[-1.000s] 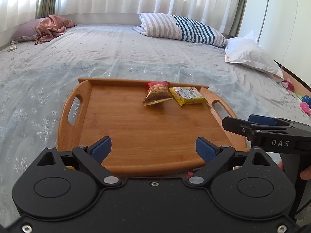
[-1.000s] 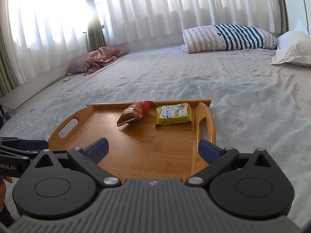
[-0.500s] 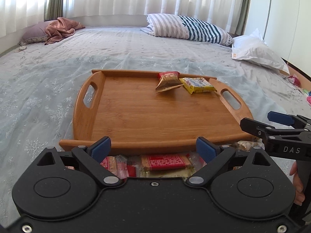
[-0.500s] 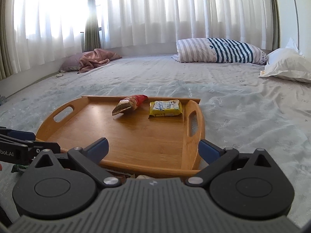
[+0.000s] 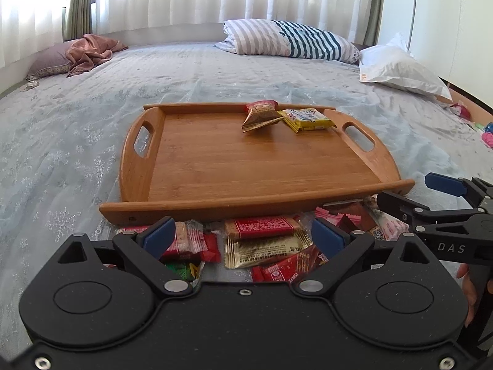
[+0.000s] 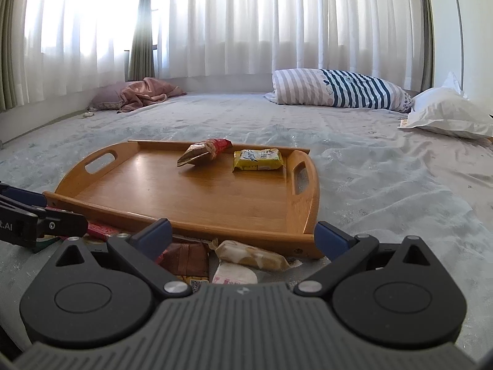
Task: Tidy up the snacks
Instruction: 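Withdraw both open tools from the tray back toward the snack pile, then grasp red chocolate bar with left tool while right tool approaches white wafer pack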
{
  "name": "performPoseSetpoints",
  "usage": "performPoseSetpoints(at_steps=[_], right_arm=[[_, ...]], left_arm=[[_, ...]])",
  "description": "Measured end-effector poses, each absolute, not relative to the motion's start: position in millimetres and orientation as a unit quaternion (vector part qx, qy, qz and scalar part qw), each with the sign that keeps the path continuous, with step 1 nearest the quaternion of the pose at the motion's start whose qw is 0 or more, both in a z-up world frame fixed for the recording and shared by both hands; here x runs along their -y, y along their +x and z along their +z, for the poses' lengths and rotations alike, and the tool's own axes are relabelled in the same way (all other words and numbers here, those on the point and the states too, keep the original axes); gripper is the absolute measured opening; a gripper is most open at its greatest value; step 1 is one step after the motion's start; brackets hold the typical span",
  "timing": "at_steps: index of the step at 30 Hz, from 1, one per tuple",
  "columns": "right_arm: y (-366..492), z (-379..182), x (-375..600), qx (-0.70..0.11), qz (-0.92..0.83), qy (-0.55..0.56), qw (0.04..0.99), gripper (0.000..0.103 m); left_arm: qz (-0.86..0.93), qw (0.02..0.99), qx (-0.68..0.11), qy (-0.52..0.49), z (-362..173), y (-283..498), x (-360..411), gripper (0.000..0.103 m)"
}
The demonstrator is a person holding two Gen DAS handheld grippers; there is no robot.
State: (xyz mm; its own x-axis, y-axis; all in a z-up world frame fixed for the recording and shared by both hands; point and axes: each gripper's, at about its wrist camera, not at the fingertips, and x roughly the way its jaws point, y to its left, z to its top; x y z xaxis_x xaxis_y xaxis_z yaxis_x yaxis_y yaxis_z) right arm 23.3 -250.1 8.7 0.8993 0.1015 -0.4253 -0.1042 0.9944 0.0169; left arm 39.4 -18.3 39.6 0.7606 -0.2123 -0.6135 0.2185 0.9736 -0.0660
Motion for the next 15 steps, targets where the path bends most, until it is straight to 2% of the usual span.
performPoseSetpoints(at_steps=[15], right_arm=[[-7,-5,246,-0.204,0.004,-0.01,0.979,0.101]], left_arm=[[-0.133,0.933,-0.335,-0.017,37,14,27,0.096]])
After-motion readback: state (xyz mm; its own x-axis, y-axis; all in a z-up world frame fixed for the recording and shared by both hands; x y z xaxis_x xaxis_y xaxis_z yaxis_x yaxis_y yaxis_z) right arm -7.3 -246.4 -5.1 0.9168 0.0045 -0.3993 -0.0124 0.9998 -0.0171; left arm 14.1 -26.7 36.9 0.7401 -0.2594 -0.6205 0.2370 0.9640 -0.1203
